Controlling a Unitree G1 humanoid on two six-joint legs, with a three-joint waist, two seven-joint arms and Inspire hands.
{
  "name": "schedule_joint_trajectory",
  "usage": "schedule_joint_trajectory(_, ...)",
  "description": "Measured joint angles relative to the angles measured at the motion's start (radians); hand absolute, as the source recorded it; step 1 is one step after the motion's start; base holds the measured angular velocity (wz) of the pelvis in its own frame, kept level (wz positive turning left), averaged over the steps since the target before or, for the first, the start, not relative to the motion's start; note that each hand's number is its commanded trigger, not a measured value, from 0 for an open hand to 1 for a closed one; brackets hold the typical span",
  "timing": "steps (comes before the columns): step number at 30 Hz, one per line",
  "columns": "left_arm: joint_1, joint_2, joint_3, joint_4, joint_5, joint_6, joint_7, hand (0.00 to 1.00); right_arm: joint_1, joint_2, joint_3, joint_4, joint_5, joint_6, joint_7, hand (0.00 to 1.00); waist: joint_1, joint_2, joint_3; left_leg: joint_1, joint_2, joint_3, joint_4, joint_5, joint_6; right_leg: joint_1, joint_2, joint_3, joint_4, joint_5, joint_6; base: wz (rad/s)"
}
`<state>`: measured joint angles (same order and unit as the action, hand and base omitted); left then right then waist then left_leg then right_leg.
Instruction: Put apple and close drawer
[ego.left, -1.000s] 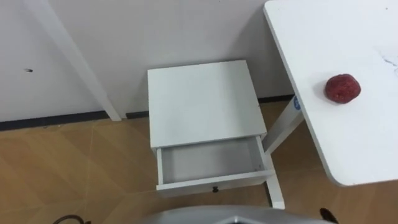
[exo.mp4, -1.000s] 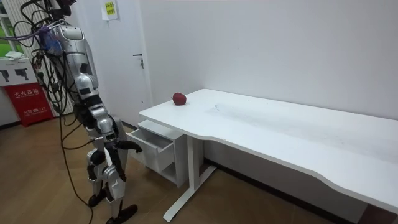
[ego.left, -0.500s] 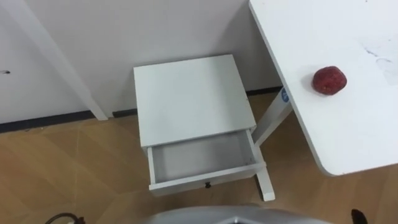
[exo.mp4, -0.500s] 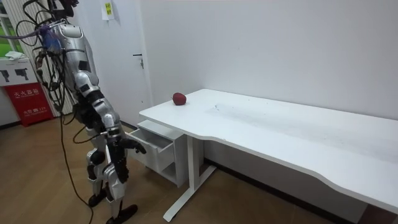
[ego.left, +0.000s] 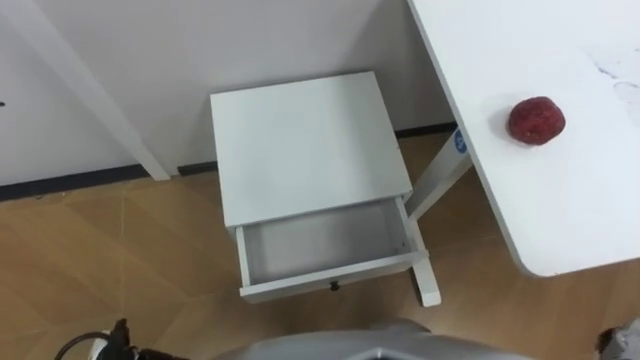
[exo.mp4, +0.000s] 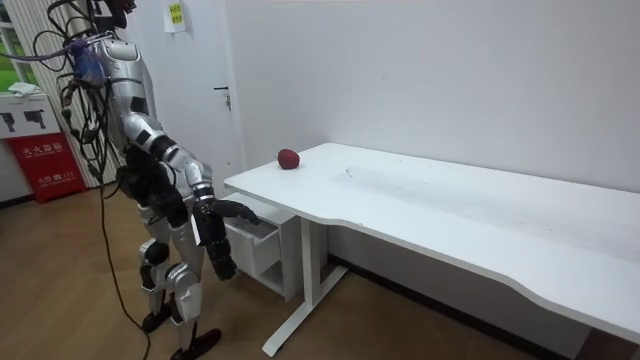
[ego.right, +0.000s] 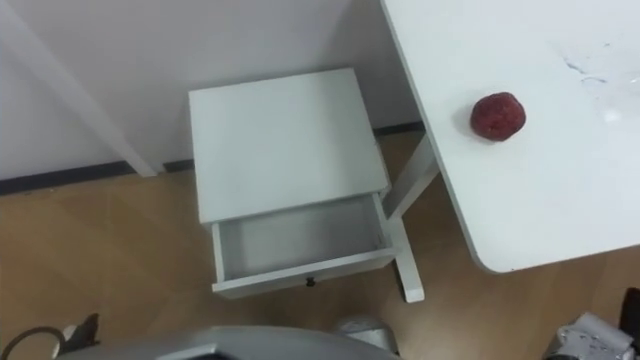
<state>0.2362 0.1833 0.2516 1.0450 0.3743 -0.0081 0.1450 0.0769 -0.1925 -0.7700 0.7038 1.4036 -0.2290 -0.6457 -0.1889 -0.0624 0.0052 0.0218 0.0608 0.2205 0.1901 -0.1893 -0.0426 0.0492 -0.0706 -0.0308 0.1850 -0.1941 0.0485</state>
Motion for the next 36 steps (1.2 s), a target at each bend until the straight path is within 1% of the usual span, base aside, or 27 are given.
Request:
schedule_joint_trajectory(1,0.002,0.0,0.001,0.0,0.0,-0.002,0.0,0.0,0.0,-0.002,0.0,-0.023,-0.005,-0.004,-0.012,0.0,0.001,-0.001,0.0005,0.0,0.0,0.0,0.0,0.0,0.0,-0.001,0.0,0.0,0.0,0.0,0.0,0.0)
schedule_joint_trajectory(3,0.006,0.0,0.003,-0.004,0.001,-0.008,0.0,0.0,0.0,-0.013,-0.001,-0.076,-0.063,-0.018,-0.047,0.0,0.001,0.004,-0.0036,0.002,0.0,0.0,0.001,0.0,0.0,0.0,0.0,0.0,-0.002,0.0,0.0,0.0)
schedule_joint_trajectory(5,0.01,-0.001,0.003,-0.004,0.001,-0.014,0.0,0.0,-0.001,-0.021,0.0,-0.16,-0.168,-0.046,-0.101,0.0,0.003,0.007,-0.0045,0.006,0.0,-0.001,0.001,0.001,0.001,0.0,0.0,-0.001,-0.001,0.0,0.0,0.0)
schedule_joint_trajectory(6,0.011,-0.002,0.003,-0.005,0.001,-0.015,0.0,0.0,0.0,-0.02,0.001,-0.188,-0.197,-0.049,-0.116,0.0,0.003,0.008,-0.0046,0.005,0.0,-0.001,0.001,0.001,0.001,-0.001,0.0,-0.001,-0.001,0.0,0.0,0.0)
schedule_joint_trajectory(8,0.013,-0.003,0.001,-0.008,0.0,-0.027,0.0,0.0,0.003,-0.02,0.003,-0.293,-0.294,-0.069,-0.178,0.0,0.006,0.012,-0.0062,-0.002,0.0,-0.001,0.004,0.001,0.001,-0.012,0.0,-0.001,-0.001,0.0,0.001,0.0)
schedule_joint_trajectory(9,0.013,-0.003,0.0,-0.008,-0.001,-0.03,0.0,0.0,0.002,-0.021,0.004,-0.314,-0.322,-0.075,-0.19,0.0,0.006,0.012,-0.0062,-0.007,0.0,-0.002,0.006,0.001,0.002,-0.015,0.0,-0.001,-0.001,0.0,0.001,0.03)
schedule_joint_trajectory(11,0.015,-0.003,-0.005,-0.007,-0.001,-0.04,0.0,0.0,0.002,-0.025,0.015,-0.366,-0.441,-0.101,-0.251,0.0,0.013,0.012,-0.0069,-0.012,0.0,-0.003,0.008,0.001,0.002,-0.016,0.0,-0.002,-0.001,0.0,0.001,0.0)
schedule_joint_trajectory(12,0.016,-0.003,-0.012,-0.007,0.001,-0.042,-0.001,0.0,0.002,-0.025,0.032,-0.383,-0.531,-0.108,-0.282,0.0,0.016,0.012,-0.0065,-0.011,0.0,-0.002,0.007,0.001,0.002,-0.016,0.0,-0.001,-0.001,0.0,0.001,0.0)
schedule_joint_trajectory(14,0.011,-0.006,-0.018,-0.005,0.001,-0.049,-0.003,0.0,0.007,-0.025,0.045,-0.423,-0.645,-0.109,-0.317,0.0,0.03,0.011,-0.0054,-0.011,0.0,0.0,0.007,0.001,0.002,-0.021,0.0,0.001,0.002,0.0,0.001,-0.03)
schedule_joint_trajectory(15,0.01,-0.006,-0.021,-0.004,0.001,-0.053,-0.003,0.0,0.008,-0.026,0.048,-0.44,-0.674,-0.11,-0.327,0.0,0.034,0.012,-0.0058,-0.011,0.0,0.0,0.006,0.001,0.002,-0.022,0.0,0.001,0.003,0.0,0.001,0.0)
schedule_joint_trajectory(17,0.01,-0.005,-0.039,0.002,-0.001,-0.063,-0.001,0.0,0.02,-0.035,0.094,-0.493,-0.784,-0.112,-0.348,0.0,0.043,0.013,-0.0061,-0.01,0.0,0.0,0.005,0.001,0.002,-0.021,0.0,0.0,0.002,0.0,0.0,0.0)
schedule_joint_trajectory(18,0.01,-0.005,-0.061,0.002,-0.002,-0.064,-0.001,0.0,0.026,-0.04,0.122,-0.506,-0.834,-0.113,-0.348,0.0,0.05,0.014,-0.0055,-0.01,0.0,0.0,0.004,0.001,0.002,-0.02,0.0,0.0,0.002,0.0,0.0,0.0)
schedule_joint_trajectory(19,0.01,-0.005,-0.074,0.003,-0.003,-0.064,-0.001,0.0,0.025,-0.041,0.135,-0.509,-0.861,-0.113,-0.347,0.0,0.053,0.019,-0.0069,-0.01,0.0,0.0,0.005,0.001,0.002,-0.018,0.0,0.0,0.002,0.0,0.0,0.0)
schedule_joint_trajectory(20,0.009,-0.005,-0.1,0.009,-0.014,-0.064,-0.002,0.0,0.025,-0.042,0.17,-0.509,-0.921,-0.113,-0.343,0.0,0.058,0.017,-0.0049,-0.008,0.0,0.0,0.005,0.001,0.002,-0.015,0.0,0.0,0.003,0.0,0.0,0.0)
schedule_joint_trajectory(21,0.008,-0.005,-0.112,0.015,-0.02,-0.064,-0.003,0.0,0.025,-0.042,0.187,-0.509,-0.947,-0.113,-0.337,0.0,0.06,0.017,-0.0051,-0.006,0.0,0.0,0.005,0.001,0.002,-0.014,0.0,0.0,0.003,0.0,0.0,0.0)
schedule_joint_trajectory(23,0.004,-0.009,-0.142,0.022,-0.03,-0.064,-0.017,0.0,0.028,-0.041,0.249,-0.51,-1.022,-0.113,-0.298,0.0,0.063,0.023,-0.0052,0.001,0.0,0.001,0.005,0.001,0.002,-0.01,0.0,0.0,0.003,0.0,0.0,0.0)
schedule_joint_trajectory(24,0.003,-0.009,-0.146,0.022,-0.03,-0.064,-0.023,0.0,0.029,-0.042,0.261,-0.51,-1.033,-0.113,-0.286,0.0,0.065,0.024,-0.0046,0.001,0.0,0.001,0.005,0.001,0.002,-0.011,0.0,0.0,0.003,0.0,0.0,0.0)
schedule_joint_trajectory(25,0.003,-0.012,-0.154,0.022,-0.032,-0.065,-0.028,0.0,0.03,-0.042,0.286,-0.51,-1.062,-0.113,-0.262,0.0,0.073,0.023,-0.0021,0.001,0.001,0.001,0.005,0.001,0.002,-0.012,0.0,0.0,0.004,0.0,0.0,0.0)
schedule_joint_trajectory(27,0.002,-0.016,-0.162,0.019,-0.042,-0.065,-0.029,0.0,0.035,-0.042,0.312,-0.51,-1.091,-0.11,-0.228,0.0,0.079,0.026,-0.003,0.001,0.001,0.001,0.005,0.001,0.002,-0.012,0.0,-0.001,0.004,0.0,0.0,0.0)
schedule_joint_trajectory(28,0.002,-0.015,-0.174,0.014,-0.057,-0.065,-0.029,0.0,0.042,-0.042,0.335,-0.51,-1.109,-0.109,-0.206,0.0,0.085,0.021,0.0008,0.002,0.001,0.001,0.002,0.001,0.002,-0.012,0.0,-0.001,0.004,0.0,0.0,0.0)
schedule_joint_trajectory(29,0.005,-0.014,-0.181,0.013,-0.064,-0.066,-0.029,0.0,0.053,-0.042,0.365,-0.51,-1.13,-0.107,-0.184,0.0,0.088,0.021,0.0013,0.005,0.001,0.001,-0.001,0.001,0.002,-0.01,0.0,-0.001,0.004,0.0,0.0,0.0)
schedule_joint_trajectory(30,0.01,-0.014,-0.181,0.013,-0.068,-0.066,-0.029,0.0,0.069,-0.043,0.4,-0.51,-1.145,-0.103,-0.161,0.0,0.09,0.021,0.0013,0.008,0.001,0.001,-0.001,0.001,0.002,-0.006,0.0,-0.001,0.004,0.0,0.0,0.0)
schedule_joint_trajectory(31,0.01,-0.014,-0.181,0.013,-0.069,-0.066,-0.029,0.0,0.074,-0.043,0.416,-0.51,-1.15,-0.098,-0.147,0.0,0.09,0.021,0.0015,0.008,0.001,0.001,-0.001,0.001,0.002,-0.005,0.0,-0.001,0.003,0.0,0.0,0.0)
schedule_joint_trajectory(32,0.011,-0.013,-0.18,0.011,-0.068,-0.066,-0.029,0.0,0.085,-0.043,0.439,-0.51,-1.175,-0.085,-0.125,0.0,0.092,0.02,0.0019,0.01,0.0,0.001,-0.002,0.001,0.002,0.002,0.0,-0.002,0.002,0.0,0.0,0.0)
schedule_joint_trajectory(33,0.011,-0.011,-0.18,0.007,-0.067,-0.066,-0.03,0.0,0.097,-0.043,0.449,-0.51,-1.192,-0.074,-0.097,0.0,0.098,0.018,0.0027,0.013,0.0,0.001,-0.002,0.001,0.002,0.003,0.0,-0.003,0.002,0.0,0.0,0.0)
schedule_joint_trajectory(35,0.011,-0.009,-0.178,0.005,-0.067,-0.066,-0.03,0.0,0.107,-0.042,0.458,-0.51,-1.215,-0.069,-0.074,0.0,0.112,0.014,0.0048,0.021,0.0,0.002,-0.004,0.001,0.002,0.005,0.0,-0.004,0.001,0.0,0.0,0.0)
schedule_joint_trajectory(36,0.012,-0.009,-0.178,0.005,-0.067,-0.066,-0.03,0.0,0.107,-0.042,0.46,-0.51,-1.217,-0.067,-0.067,0.0,0.112,0.013,0.0044,0.023,0.0,0.002,-0.004,0.001,0.002,0.007,0.0,-0.004,0.001,0.0,0.0,0.0)
